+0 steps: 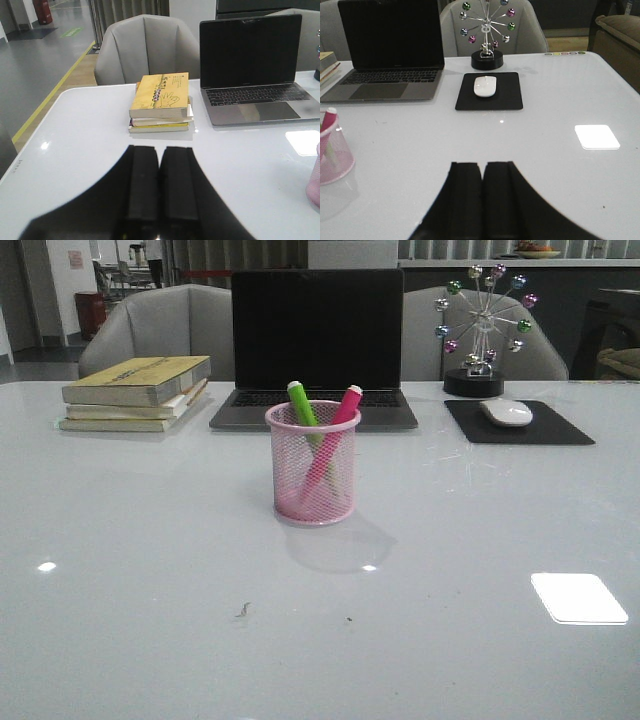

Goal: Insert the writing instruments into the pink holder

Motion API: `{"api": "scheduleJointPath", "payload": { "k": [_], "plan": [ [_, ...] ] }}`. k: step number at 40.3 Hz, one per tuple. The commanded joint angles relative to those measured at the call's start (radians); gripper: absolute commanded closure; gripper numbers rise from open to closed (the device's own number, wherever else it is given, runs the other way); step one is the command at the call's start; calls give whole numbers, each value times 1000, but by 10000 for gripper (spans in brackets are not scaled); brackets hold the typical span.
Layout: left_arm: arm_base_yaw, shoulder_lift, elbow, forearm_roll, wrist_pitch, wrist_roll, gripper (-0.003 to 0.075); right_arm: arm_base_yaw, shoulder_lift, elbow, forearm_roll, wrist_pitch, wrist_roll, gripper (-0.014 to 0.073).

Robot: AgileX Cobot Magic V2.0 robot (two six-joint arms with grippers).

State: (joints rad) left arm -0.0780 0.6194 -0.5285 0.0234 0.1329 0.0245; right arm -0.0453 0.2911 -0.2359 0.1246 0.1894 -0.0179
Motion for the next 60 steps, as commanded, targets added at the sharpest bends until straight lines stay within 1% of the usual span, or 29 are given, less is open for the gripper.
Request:
{"api": "scheduleJointPath", "payload": {
  "k": [1,8,14,19,60],
  "plan": [
    [1,-4,-30,1,-77,-1,629,2,-65,46,-30,-119,1,536],
    [1,-4,-30,1,-77,-1,629,2,-217,194,-36,-163,1,536],
    [1,-4,-30,1,-77,-1,629,2,-311,265,-36,-161,1,536],
    [1,-4,-30,1,-77,-1,629,2,-319,268,-45,-126,1,536],
    [1,-4,-30,1,-77,-1,629,2,-319,268,-52,-126,1,536]
  ]
}}
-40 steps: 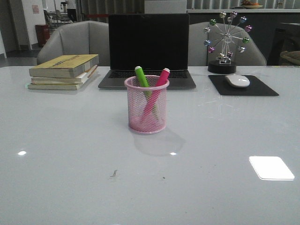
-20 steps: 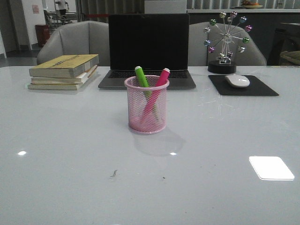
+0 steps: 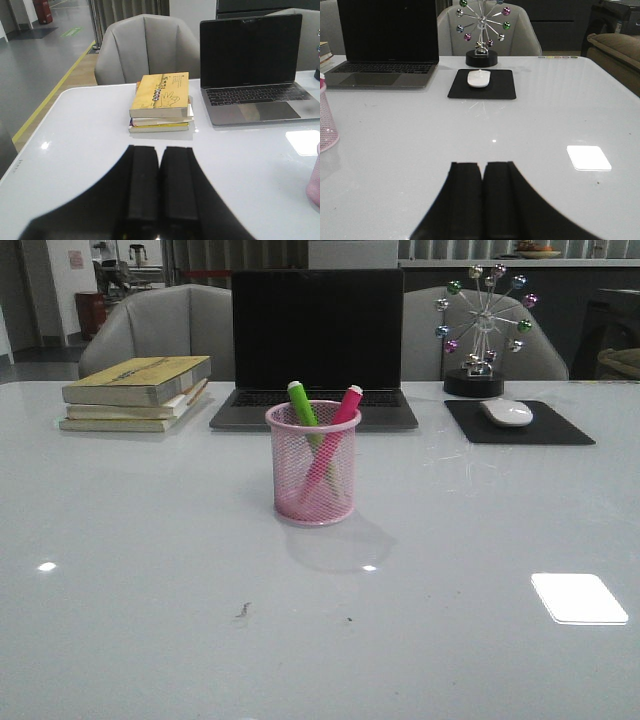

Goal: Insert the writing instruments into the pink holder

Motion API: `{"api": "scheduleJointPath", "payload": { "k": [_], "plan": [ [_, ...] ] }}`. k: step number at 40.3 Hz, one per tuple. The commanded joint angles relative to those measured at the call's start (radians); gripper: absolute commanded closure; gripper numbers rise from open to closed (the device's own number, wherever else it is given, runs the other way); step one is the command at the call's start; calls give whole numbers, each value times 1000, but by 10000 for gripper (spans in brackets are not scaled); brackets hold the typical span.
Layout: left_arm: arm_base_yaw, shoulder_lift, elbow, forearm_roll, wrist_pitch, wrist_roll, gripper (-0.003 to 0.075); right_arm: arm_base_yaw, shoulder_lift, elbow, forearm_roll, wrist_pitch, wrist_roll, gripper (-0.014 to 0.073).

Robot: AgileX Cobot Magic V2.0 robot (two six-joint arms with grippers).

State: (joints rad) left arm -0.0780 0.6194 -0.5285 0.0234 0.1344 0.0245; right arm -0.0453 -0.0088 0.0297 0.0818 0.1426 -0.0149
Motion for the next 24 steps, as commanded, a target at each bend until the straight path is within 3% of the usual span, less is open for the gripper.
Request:
{"api": "scheduleJointPath", "payload": {
  "k": [1,24],
  "plan": [
    [1,-4,-30,1,-78,-1,629,2,-19,2,-9,-79,-2,536],
    [1,-12,-30,-3,-78,-1,629,2,-19,2,-9,-79,-2,536]
  ]
}}
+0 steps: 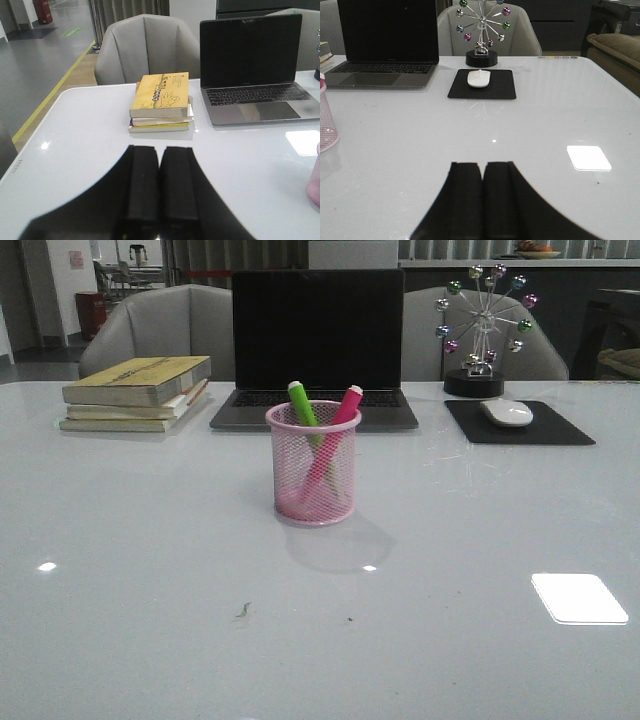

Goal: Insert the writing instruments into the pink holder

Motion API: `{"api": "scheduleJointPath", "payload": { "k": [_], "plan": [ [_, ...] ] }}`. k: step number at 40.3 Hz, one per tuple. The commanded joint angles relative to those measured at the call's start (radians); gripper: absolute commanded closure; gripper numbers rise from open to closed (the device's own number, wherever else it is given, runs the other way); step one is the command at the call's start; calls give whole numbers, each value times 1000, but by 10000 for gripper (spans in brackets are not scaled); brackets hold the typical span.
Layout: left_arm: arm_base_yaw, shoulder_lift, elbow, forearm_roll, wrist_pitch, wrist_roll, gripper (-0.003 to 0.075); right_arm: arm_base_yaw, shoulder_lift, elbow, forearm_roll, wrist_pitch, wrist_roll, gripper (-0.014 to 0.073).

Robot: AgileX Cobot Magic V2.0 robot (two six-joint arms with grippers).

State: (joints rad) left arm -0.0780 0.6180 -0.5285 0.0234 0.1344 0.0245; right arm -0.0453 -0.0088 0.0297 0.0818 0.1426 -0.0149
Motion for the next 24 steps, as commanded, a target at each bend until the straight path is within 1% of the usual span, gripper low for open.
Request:
{"api": "scheduleJointPath", "payload": {
  "k": [1,16,19,24],
  "plan": [
    [1,-15,-30,-5,-78,-1,629,2,-19,2,-9,-79,-2,536],
    [1,-171,-30,-37,-74,-1,629,2,-19,2,-9,-79,-2,536],
    [1,-217,-27,-37,-60,-1,629,2,-19,2,-9,-79,-2,536],
    [1,-307,-17,-37,7,-1,629,2,-19,2,-9,-79,-2,536]
  ]
}}
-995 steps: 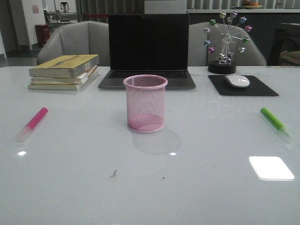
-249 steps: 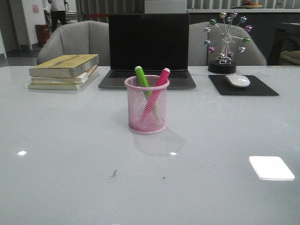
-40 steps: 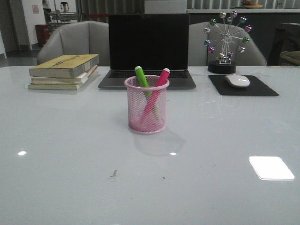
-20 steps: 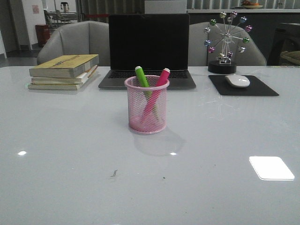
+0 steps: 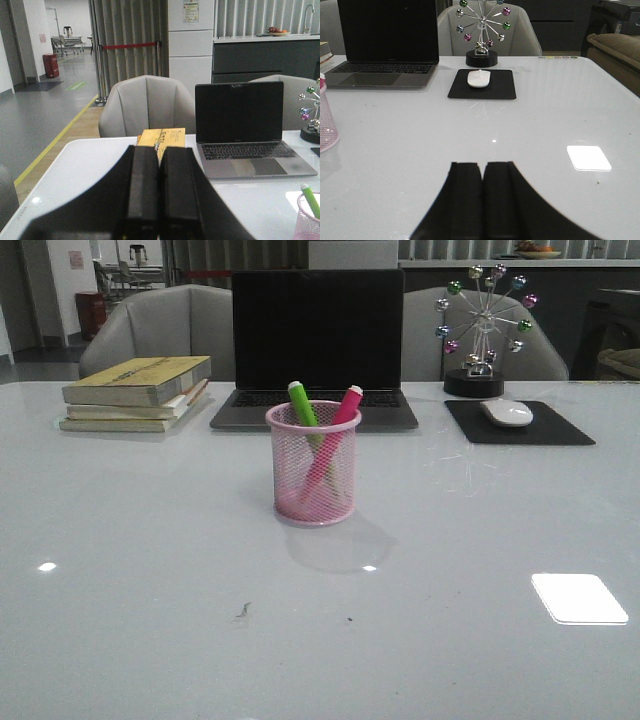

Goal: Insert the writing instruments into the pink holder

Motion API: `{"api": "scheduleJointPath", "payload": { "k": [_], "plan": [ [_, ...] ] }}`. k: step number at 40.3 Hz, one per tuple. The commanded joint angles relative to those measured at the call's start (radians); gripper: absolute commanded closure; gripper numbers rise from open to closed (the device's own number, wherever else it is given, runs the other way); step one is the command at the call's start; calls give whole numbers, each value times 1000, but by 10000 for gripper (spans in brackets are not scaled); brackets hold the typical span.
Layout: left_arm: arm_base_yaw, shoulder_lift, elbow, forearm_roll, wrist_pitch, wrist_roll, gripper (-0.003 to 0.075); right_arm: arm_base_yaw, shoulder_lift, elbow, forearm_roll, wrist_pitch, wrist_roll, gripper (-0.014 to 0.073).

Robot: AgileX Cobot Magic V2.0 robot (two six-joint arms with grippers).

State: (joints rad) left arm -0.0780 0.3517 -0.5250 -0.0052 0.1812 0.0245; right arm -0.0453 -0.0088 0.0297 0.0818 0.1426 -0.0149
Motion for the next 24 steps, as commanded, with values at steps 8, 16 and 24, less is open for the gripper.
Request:
{"api": "scheduleJointPath", "payload": {
  "k": [8,16,24],
  "plan": [
    [3,-196,74,-9,-17,-1,629,2,-19,2,-9,-79,-2,536],
    [5,-323,203,-9,-18,-1,629,2,-19,2,-9,-79,-2,536],
    [5,-378,303,-9,-18,-1,629,2,-19,2,-9,-79,-2,536]
  ]
}}
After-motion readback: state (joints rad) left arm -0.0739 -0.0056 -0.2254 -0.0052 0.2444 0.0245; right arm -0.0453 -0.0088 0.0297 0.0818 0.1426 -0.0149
